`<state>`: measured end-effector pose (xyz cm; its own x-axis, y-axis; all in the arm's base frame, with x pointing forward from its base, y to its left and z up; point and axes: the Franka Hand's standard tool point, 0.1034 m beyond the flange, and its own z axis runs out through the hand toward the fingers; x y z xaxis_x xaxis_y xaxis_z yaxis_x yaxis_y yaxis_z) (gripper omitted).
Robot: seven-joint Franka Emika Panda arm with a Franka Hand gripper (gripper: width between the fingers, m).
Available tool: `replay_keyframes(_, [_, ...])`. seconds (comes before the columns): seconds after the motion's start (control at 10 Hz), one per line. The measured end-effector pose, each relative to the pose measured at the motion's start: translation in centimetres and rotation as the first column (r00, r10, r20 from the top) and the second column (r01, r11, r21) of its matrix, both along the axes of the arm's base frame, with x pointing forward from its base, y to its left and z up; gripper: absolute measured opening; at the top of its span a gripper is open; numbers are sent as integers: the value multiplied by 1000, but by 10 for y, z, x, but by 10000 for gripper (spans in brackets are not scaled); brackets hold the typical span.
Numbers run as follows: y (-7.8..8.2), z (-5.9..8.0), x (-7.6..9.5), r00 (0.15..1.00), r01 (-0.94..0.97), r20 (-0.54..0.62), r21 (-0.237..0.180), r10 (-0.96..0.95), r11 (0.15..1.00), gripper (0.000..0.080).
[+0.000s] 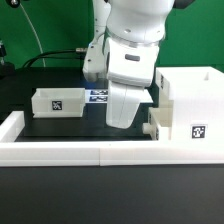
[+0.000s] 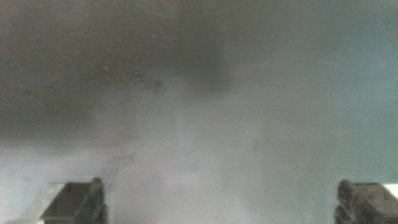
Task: Assemble drawer
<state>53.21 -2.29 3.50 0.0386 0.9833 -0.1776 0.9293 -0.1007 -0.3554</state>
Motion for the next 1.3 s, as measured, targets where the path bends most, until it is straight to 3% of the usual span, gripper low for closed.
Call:
replay_keyframes(0.2, [-1, -3, 0, 1000, -18, -3, 19, 18, 1000, 649])
replay_keyframes(0.4, [-9, -2, 3, 999, 41, 12, 135, -43, 990, 649])
replay_keyframes(0.8, [-17, 2, 8, 987, 152, 16, 288, -163, 946, 649])
replay_keyframes(0.9, [-19, 3, 9, 981, 180, 12, 304, -193, 935, 649])
replay_keyframes(1.3, [14, 13, 27, 970, 231, 1, 294, -242, 928, 649])
